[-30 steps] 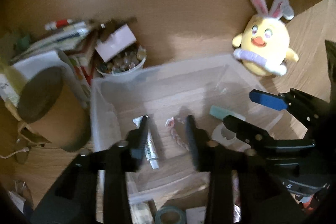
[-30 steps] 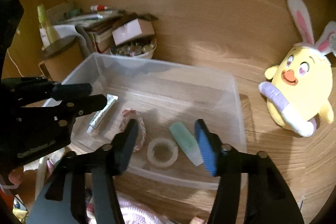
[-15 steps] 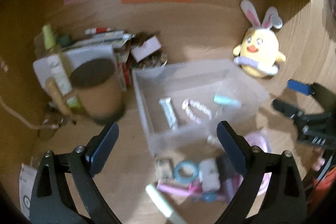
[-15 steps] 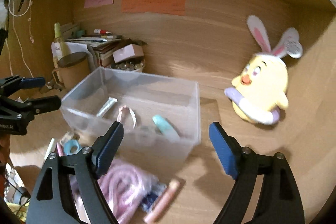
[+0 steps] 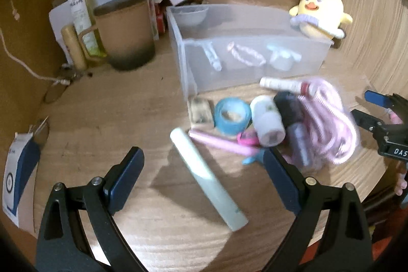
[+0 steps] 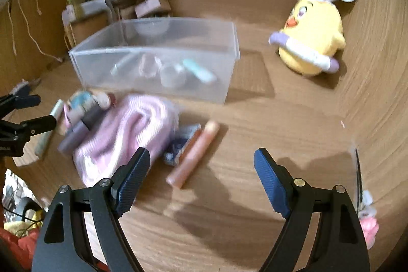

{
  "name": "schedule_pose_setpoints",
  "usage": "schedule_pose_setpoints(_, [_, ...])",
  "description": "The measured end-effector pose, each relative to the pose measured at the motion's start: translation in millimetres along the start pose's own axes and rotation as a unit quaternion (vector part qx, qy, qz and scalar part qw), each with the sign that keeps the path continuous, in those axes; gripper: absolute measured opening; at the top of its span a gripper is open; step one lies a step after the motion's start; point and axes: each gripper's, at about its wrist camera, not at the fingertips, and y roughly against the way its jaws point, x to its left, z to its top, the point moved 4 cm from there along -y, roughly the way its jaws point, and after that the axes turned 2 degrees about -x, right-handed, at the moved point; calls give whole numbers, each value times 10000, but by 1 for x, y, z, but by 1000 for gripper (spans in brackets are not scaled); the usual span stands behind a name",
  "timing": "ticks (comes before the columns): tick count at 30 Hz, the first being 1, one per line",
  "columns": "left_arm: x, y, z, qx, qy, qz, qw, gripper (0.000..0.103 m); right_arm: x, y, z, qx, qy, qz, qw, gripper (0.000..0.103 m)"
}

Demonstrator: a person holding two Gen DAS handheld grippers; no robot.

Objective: Organize objects
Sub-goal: 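Grasp the pale green stick with left tool while right tool grasps peach tube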

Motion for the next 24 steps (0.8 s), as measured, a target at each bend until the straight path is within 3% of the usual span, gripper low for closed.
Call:
schedule_pose_setpoints(5, [3,-1,-13,100,158,-57,9998,93,-8,-4,-11,104,-192,10,9998,81])
schedule_pose_setpoints(7, [5,-3,-17,143,233,-52,9996,81,-12,-6,-13,160,-287,29,9995,81])
schedule_pose_setpoints(11, [8,-4,-21,159,333,-43,9993,70,-17,-9,-21,257,-492,196,9983,74])
schedule_pose_setpoints(16, [9,-2,-22,63,329,148,9993,46,-11,-12,-22,306,-359,199,9987,56])
schedule_pose_setpoints(24, [23,-3,-20,-107,439,446,9980,22,-13,-22,-11,301,-253,52,9992,24])
